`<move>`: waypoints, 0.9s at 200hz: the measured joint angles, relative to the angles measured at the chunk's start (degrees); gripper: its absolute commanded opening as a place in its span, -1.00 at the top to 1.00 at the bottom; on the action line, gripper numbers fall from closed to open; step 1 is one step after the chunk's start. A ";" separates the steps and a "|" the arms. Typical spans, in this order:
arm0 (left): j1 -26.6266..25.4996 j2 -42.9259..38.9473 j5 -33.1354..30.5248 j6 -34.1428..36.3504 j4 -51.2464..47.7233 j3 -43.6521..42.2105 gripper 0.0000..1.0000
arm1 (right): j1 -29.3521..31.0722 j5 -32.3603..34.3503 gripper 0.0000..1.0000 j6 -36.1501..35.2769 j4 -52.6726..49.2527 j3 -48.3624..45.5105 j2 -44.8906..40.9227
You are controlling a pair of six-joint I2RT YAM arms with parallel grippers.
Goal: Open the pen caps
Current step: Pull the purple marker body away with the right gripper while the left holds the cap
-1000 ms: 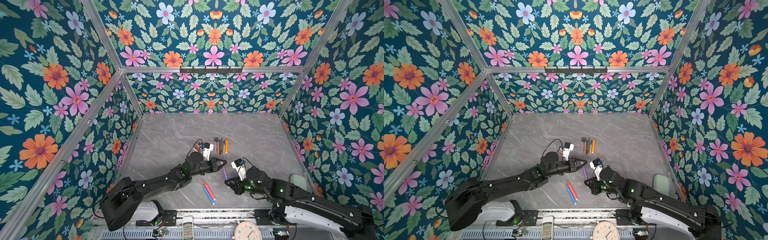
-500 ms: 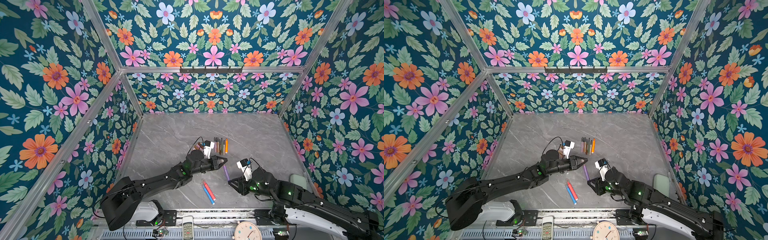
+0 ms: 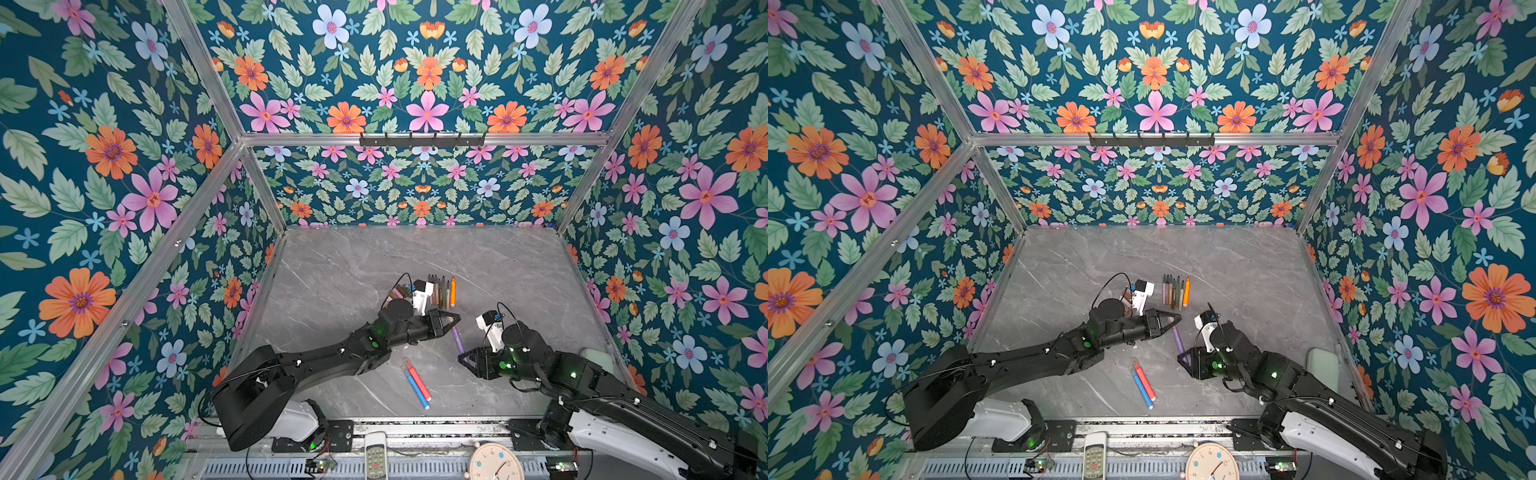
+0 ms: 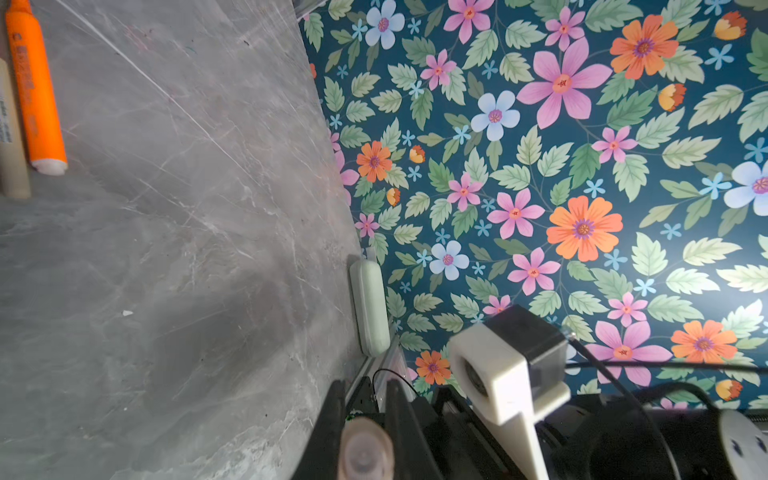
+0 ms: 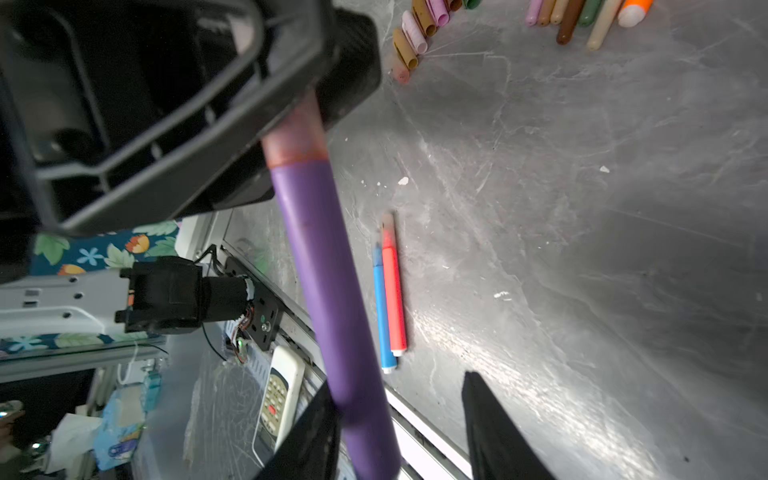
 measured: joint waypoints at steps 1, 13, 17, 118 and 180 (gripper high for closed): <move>0.02 0.00 0.02 -0.07 0.02 0.00 1.00 | -0.09 -0.11 0.10 0.00 0.02 0.00 0.02; 0.09 0.02 0.22 -0.22 0.81 -0.20 1.00 | -1.57 -2.01 0.12 -0.07 0.22 0.55 0.33; 0.04 -0.02 0.22 -0.22 1.22 -0.35 1.00 | -1.99 -2.58 0.13 -0.17 0.17 0.83 0.55; 0.42 0.63 5.68 -1.62 2.49 -0.72 1.00 | -2.58 -8.46 1.00 -0.81 2.27 5.84 8.00; 8.24 0.09 13.00 0.96 -4.81 0.94 1.00 | -1.18 -7.96 1.00 2.73 18.78 -4.42 6.25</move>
